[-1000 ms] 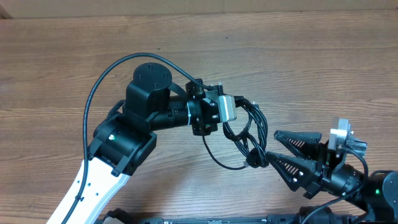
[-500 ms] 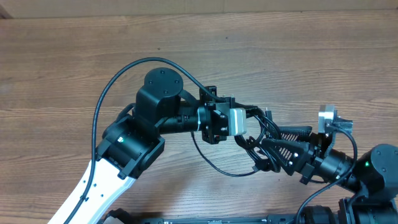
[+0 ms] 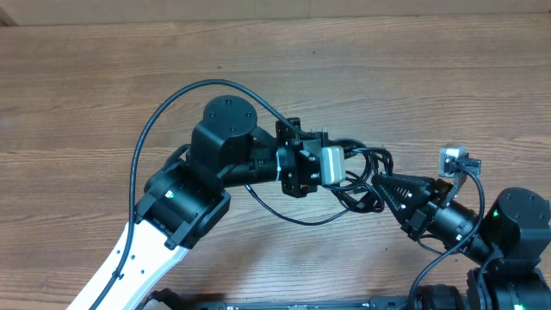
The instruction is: Untangle cables
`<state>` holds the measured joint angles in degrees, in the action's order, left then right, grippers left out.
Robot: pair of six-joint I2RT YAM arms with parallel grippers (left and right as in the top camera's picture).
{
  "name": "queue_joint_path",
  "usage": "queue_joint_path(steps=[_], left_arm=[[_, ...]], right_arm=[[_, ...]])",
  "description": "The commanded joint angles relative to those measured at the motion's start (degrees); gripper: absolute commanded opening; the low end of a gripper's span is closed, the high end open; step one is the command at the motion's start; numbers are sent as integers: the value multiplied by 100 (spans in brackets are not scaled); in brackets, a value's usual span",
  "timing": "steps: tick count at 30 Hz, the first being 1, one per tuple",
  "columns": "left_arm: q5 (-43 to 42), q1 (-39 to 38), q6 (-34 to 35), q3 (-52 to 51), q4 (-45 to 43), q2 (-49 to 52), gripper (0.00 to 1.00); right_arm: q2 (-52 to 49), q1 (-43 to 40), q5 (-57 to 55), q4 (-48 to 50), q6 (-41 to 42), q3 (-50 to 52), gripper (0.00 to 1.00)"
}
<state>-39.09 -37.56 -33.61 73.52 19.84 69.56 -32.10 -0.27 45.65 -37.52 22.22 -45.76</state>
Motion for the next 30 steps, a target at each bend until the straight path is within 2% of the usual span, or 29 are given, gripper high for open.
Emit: queue_joint_path(steps=[1,6,8,13,21,26,27,30], left_arm=[[1095,-28,557,46,-35,-46,4],[2599,-28,1423,46,-35,-46,4],[2839,-28,1587,46,-35,-46,4],[2896,-33,1591,46,15,-46,4],[2872,-35,1609,46,503,-48,4],[2855,-35,1609,46,470,-59,4],[2855,-35,1609,46,468,-66,4],[2855,-35,1609,46,461,-109,4]], right_arm=[[-2,-2,-155,-114,-24,-74,10],[-2,-2,426,-142,-308,-74,10],[-2,-2,595,-136,-326,-74,10],[-2,-2,1058,24,-452,-74,10],[-2,-2,1335,870,-450,-74,11],[-2,-9,758,787,-374,-74,28],[-2,-9,509,699,-236,-74,36],[-2,-9,192,608,-120,-74,47]])
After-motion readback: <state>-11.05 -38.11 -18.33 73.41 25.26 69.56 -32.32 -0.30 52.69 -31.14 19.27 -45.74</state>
